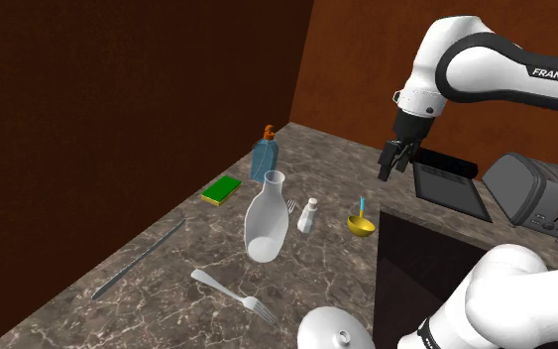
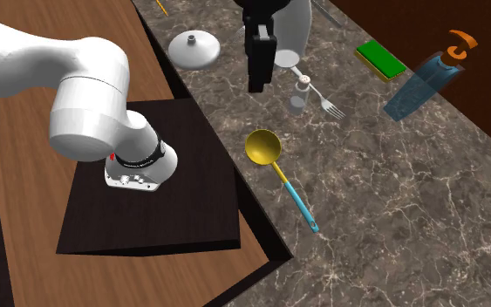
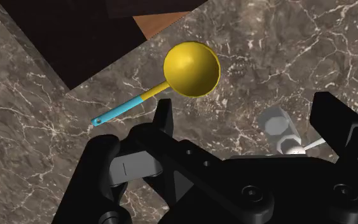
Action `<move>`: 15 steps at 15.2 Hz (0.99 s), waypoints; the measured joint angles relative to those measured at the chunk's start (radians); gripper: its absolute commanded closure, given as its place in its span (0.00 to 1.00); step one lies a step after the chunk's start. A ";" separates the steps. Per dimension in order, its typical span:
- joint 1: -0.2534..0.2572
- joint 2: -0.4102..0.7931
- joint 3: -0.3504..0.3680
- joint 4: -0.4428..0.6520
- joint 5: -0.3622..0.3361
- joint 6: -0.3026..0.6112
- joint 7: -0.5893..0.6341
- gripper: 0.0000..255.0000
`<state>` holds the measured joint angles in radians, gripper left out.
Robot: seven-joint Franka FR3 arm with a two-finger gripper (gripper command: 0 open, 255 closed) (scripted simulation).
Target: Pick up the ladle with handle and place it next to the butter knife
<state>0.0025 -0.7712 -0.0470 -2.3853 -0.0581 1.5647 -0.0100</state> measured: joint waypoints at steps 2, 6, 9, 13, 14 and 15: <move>-0.009 0.002 -0.001 -0.013 0.005 0.016 0.019 0.00; -0.075 0.042 -0.015 -0.092 0.040 0.146 0.161 0.00; -0.134 0.086 -0.040 -0.151 0.064 0.263 0.264 0.00; -0.202 0.151 -0.059 -0.229 0.108 0.427 0.411 0.00; -0.217 0.162 -0.062 -0.252 0.121 0.467 0.447 0.00; -0.235 0.178 -0.071 -0.274 0.131 0.510 0.477 0.00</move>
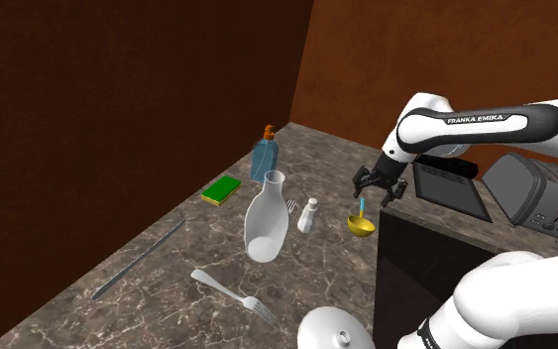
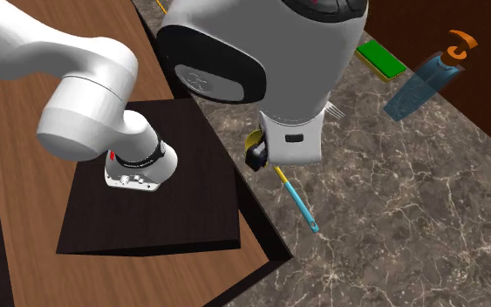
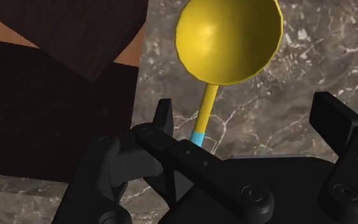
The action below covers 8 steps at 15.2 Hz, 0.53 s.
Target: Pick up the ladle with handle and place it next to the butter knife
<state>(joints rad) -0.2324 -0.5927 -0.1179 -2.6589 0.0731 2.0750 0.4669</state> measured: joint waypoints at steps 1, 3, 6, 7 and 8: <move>-0.016 0.033 -0.010 -0.013 0.013 0.051 0.028 0.00; -0.042 0.063 -0.018 -0.061 0.043 0.143 0.094 0.00; -0.051 0.105 -0.022 -0.084 0.070 0.218 0.134 0.00; -0.051 0.117 -0.024 -0.091 0.074 0.237 0.134 0.00; -0.049 0.128 -0.026 -0.099 0.078 0.257 0.131 0.00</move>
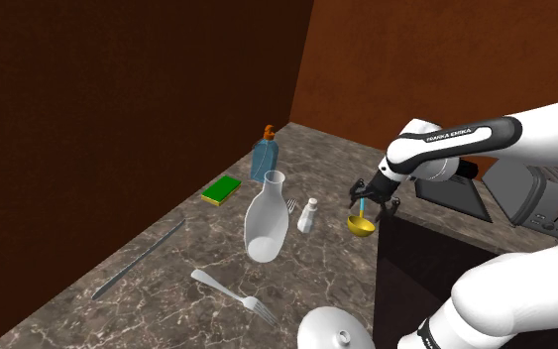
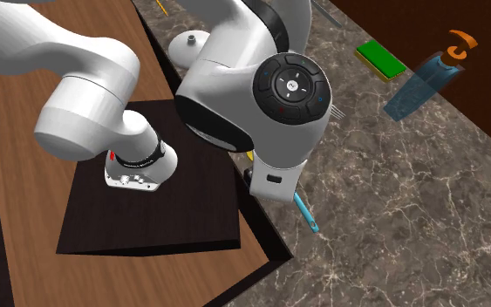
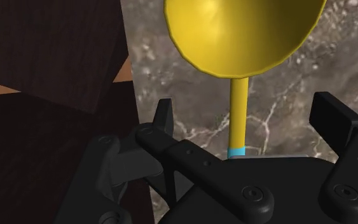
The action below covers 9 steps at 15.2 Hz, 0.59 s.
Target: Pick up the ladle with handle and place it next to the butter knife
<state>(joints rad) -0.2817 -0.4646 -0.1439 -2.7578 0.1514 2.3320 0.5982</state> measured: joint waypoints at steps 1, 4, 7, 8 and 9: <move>0.004 0.012 0.000 -0.004 0.005 0.017 0.000 0.00; 0.014 0.049 -0.001 -0.020 0.020 0.069 -0.008 0.00; 0.016 0.057 -0.002 -0.023 0.023 0.082 -0.011 0.00; 0.016 0.058 -0.002 -0.023 0.023 0.083 -0.012 0.00; 0.016 0.058 -0.002 -0.024 0.024 0.083 -0.012 0.00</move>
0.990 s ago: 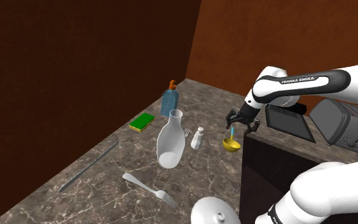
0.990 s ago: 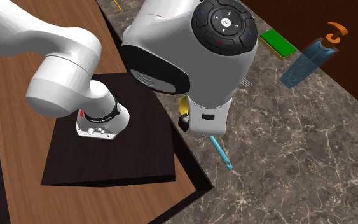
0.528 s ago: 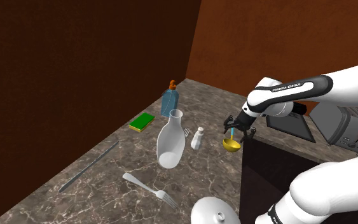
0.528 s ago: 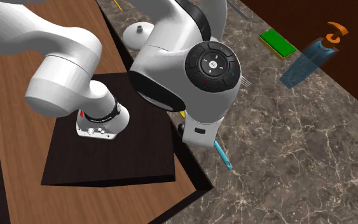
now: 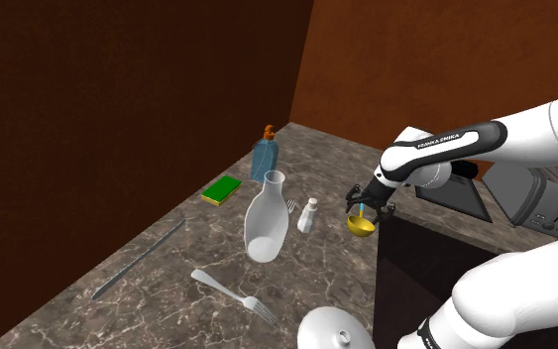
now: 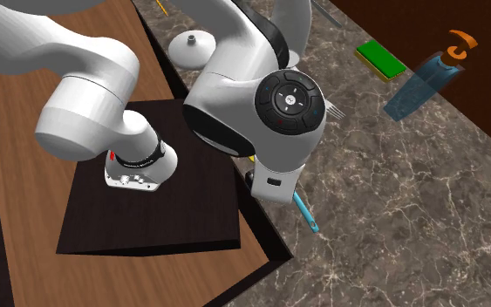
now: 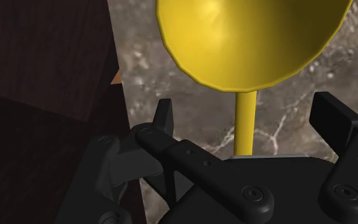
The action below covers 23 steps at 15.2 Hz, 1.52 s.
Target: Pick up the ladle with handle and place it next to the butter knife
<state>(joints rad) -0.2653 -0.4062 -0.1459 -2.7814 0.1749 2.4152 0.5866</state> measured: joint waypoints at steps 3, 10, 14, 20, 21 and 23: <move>0.000 0.000 0.000 0.000 0.000 0.000 0.000 1.00; 0.000 -0.001 0.000 -0.001 0.001 0.003 0.000 1.00; -0.003 -0.015 0.002 0.007 -0.005 -0.021 0.006 1.00; -0.015 -0.076 0.012 0.044 -0.025 -0.118 0.032 1.00; -0.016 -0.084 0.014 0.054 -0.028 -0.135 0.036 1.00; -0.020 -0.101 0.014 0.070 -0.034 -0.168 0.041 1.00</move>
<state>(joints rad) -0.2855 -0.5071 -0.1316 -2.7117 0.1410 2.2475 0.6278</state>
